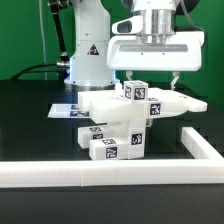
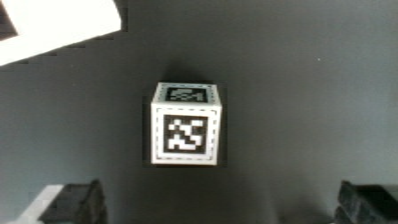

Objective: Assemble chair

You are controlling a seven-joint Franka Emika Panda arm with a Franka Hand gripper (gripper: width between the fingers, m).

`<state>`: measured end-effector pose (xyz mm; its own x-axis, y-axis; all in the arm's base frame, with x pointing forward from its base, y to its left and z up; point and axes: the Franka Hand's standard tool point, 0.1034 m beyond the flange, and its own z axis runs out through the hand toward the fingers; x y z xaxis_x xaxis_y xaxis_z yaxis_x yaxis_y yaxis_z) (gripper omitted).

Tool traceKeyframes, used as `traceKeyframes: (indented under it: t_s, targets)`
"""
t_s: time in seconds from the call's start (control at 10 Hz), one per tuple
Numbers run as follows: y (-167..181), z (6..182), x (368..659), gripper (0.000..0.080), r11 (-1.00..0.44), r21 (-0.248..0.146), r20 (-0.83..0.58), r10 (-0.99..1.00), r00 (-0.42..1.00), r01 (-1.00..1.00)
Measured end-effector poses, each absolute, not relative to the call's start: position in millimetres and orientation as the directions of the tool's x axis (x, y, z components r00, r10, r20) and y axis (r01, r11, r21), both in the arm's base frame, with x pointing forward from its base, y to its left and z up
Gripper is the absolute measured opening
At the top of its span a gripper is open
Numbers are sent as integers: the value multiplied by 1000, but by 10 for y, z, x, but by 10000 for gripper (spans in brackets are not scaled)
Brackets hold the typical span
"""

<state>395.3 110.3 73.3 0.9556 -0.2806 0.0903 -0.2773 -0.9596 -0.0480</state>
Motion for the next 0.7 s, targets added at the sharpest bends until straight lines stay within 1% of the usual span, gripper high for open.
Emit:
traceKeyframes:
  t_s: [0.3, 0.7]
  targets:
    - [1022, 644, 3931, 648, -961, -29, 90, -277, 957, -276]
    - [1017, 630, 3924, 648, -961, -26, 89, -276, 957, -275]
